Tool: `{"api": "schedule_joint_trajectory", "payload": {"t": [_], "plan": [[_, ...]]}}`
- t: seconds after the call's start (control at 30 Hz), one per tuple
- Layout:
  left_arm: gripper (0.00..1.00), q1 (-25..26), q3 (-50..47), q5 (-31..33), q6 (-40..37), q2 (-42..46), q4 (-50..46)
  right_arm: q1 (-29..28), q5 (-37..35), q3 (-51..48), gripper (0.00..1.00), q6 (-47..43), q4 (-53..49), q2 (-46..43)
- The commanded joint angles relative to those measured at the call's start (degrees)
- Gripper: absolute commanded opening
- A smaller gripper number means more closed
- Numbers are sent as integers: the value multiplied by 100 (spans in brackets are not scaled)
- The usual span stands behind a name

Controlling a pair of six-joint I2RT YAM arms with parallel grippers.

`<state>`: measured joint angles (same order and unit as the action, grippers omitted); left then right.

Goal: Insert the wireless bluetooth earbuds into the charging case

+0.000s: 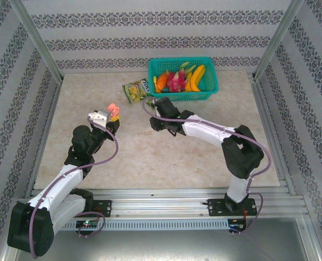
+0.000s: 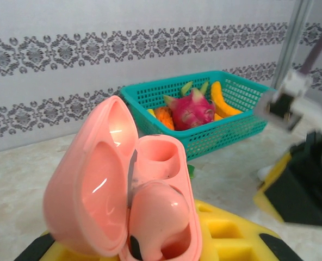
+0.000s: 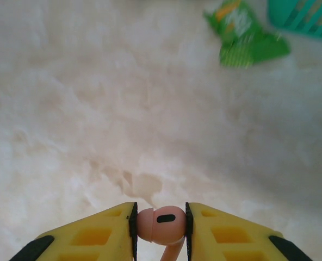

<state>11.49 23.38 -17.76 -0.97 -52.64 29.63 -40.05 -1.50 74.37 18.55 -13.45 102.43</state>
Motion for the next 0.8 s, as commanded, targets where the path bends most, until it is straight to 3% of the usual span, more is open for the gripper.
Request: {"api": "schedule_joint_trajectory", "payload": {"t": [0.0, 0.27, 0.53, 0.77], "plan": [[0, -71, 251, -567, 143, 27, 72, 140, 176, -124, 30, 181, 520, -582], [0, -7, 668, -1425, 501, -429, 55, 535, 855, -280, 30, 147, 1637, -1658], [0, 452, 1307, -1471, 695, -1053, 52, 1030, 2087, -555, 31, -123, 3108, -2248], [0, 893, 2137, -1555, 652, -1800, -193, 1350, 2988, -412, 31, -123, 3420, -2232]]}}
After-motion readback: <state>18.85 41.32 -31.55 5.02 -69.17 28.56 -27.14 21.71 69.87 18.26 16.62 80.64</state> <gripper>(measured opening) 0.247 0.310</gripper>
